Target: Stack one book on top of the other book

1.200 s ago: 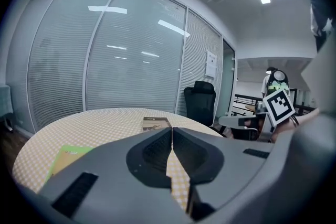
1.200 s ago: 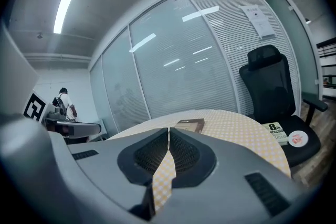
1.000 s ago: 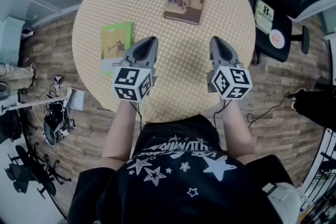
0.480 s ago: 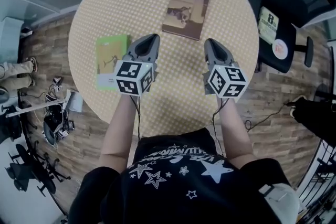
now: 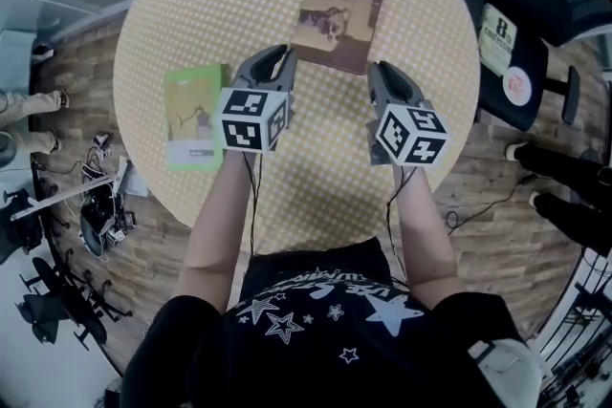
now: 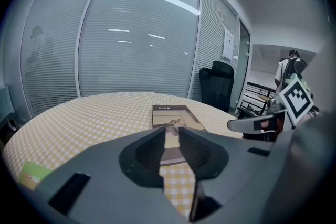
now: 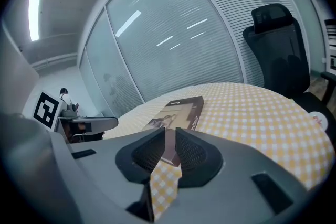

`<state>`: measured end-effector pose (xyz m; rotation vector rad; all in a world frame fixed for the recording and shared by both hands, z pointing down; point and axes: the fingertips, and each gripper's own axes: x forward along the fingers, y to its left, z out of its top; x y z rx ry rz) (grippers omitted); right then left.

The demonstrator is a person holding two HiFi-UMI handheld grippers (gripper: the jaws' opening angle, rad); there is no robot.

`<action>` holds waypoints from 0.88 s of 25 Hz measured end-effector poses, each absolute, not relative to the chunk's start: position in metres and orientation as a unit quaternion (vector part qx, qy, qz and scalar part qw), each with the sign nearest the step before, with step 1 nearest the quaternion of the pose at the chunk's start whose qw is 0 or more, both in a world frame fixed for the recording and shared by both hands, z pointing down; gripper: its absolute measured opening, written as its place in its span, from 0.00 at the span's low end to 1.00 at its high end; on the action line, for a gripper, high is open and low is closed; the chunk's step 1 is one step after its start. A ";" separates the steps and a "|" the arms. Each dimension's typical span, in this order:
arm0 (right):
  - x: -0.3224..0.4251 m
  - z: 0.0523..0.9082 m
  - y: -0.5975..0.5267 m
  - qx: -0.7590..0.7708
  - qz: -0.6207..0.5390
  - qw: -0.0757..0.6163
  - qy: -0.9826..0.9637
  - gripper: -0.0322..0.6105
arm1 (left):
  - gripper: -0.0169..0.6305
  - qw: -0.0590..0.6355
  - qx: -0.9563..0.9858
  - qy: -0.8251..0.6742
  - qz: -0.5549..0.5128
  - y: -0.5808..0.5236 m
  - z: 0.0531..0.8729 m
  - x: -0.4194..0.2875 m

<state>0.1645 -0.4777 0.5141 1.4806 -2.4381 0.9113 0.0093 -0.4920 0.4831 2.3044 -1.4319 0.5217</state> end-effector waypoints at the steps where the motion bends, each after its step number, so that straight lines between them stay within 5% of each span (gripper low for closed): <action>1: 0.163 0.518 -0.480 0.491 0.308 0.076 -0.811 0.12 | 0.22 0.193 0.820 -0.504 0.191 -0.496 0.488 0.011; 2: 0.162 0.521 -0.483 0.489 0.313 0.078 -0.810 0.15 | 0.30 0.198 0.820 -0.499 0.198 -0.500 0.494 0.013; 12: 0.145 0.550 -0.502 0.466 0.360 0.095 -0.803 0.36 | 0.39 0.267 0.790 -0.500 0.235 -0.526 0.541 0.008; 22: 0.134 0.567 -0.512 0.461 0.391 0.114 -0.788 0.38 | 0.49 0.320 0.783 -0.475 0.244 -0.537 0.567 0.016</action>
